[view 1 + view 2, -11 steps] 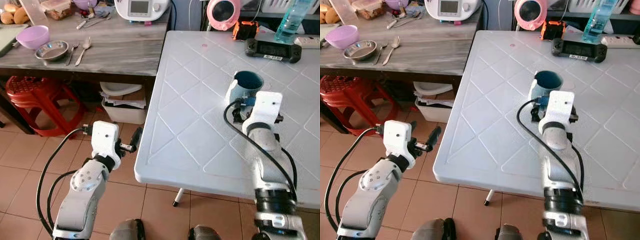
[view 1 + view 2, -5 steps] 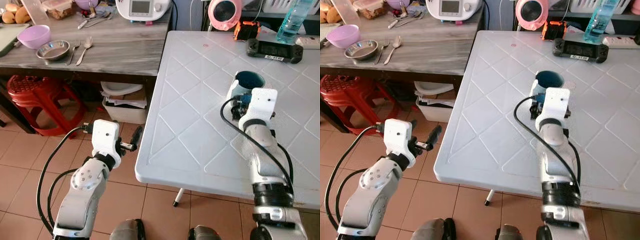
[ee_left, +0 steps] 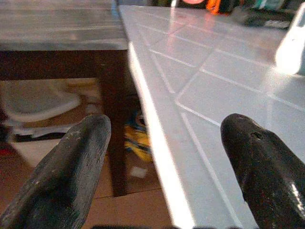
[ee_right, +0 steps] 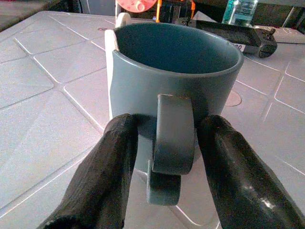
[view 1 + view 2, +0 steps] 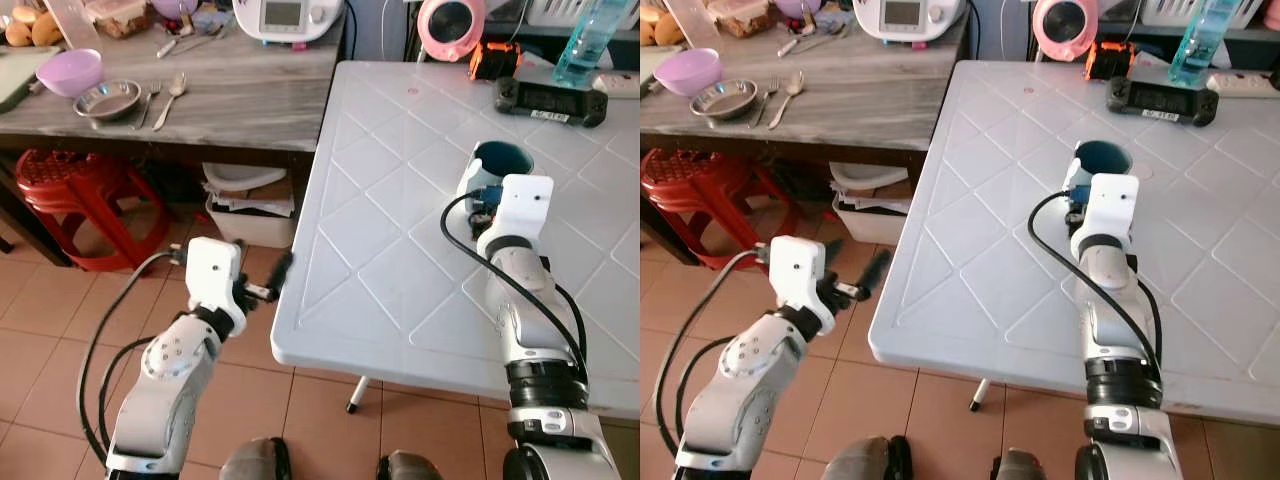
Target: Setting the table
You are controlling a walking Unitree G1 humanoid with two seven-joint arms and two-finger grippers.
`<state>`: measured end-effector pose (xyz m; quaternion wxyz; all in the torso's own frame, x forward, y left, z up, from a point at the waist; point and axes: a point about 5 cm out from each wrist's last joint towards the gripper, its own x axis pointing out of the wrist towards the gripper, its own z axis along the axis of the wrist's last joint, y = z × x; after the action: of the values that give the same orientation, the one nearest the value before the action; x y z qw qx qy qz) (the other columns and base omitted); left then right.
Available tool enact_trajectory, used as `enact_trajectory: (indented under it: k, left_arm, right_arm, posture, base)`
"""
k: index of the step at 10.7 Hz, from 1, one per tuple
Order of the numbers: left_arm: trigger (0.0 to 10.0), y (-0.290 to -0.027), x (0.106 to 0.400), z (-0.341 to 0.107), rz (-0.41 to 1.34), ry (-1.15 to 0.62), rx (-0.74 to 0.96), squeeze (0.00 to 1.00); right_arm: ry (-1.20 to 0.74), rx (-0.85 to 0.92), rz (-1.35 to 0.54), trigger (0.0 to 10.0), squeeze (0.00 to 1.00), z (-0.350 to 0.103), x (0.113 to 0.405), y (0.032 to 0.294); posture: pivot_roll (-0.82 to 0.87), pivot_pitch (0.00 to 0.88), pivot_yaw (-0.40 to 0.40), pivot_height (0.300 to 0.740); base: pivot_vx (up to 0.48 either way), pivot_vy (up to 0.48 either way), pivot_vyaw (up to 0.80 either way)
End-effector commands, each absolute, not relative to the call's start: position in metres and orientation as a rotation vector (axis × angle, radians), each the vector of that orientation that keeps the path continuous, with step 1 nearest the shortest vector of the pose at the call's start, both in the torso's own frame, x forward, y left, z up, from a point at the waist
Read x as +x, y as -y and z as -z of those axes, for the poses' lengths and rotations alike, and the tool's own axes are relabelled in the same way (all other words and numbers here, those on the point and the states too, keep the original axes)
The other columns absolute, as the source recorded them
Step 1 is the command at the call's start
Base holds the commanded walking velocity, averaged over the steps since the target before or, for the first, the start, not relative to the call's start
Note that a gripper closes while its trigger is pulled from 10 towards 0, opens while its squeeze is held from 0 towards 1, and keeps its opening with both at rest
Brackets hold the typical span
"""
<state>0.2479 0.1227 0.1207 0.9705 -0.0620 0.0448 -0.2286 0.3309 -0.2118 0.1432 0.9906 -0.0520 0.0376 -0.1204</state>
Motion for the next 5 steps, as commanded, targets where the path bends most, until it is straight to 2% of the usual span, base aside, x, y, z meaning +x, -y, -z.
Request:
enact_trajectory:
  k: [1, 4, 5]
  left_arm:
    - [10.0, -0.118, 0.243, -0.126, 0.535, -0.074, -0.164, 0.0]
    - [10.0, -0.11, 0.237, -0.131, 0.638, -0.047, -0.203, 0.0]
    - [10.0, -0.108, 0.236, -0.13, 0.673, -0.046, -0.221, 0.0]
  right_arm:
    - [-0.064, -0.096, 0.245, 0.0, 0.0, -0.146, 0.333, 0.214]
    - [-0.063, -0.099, 0.245, 0.0, 0.0, -0.145, 0.333, 0.216]
    - [-0.064, -0.097, 0.244, 0.0, 0.0, -0.144, 0.332, 0.216]
  posture:
    - [0.02, 0.083, 0.07, 0.74]
    - [0.01, 0.075, 0.067, 0.74]
    - [0.01, 0.042, 0.056, 0.74]
  base:
    - [0.0, 0.0, 0.0]
    - [0.0, 0.0, 0.0]
    - [0.0, 0.0, 0.0]
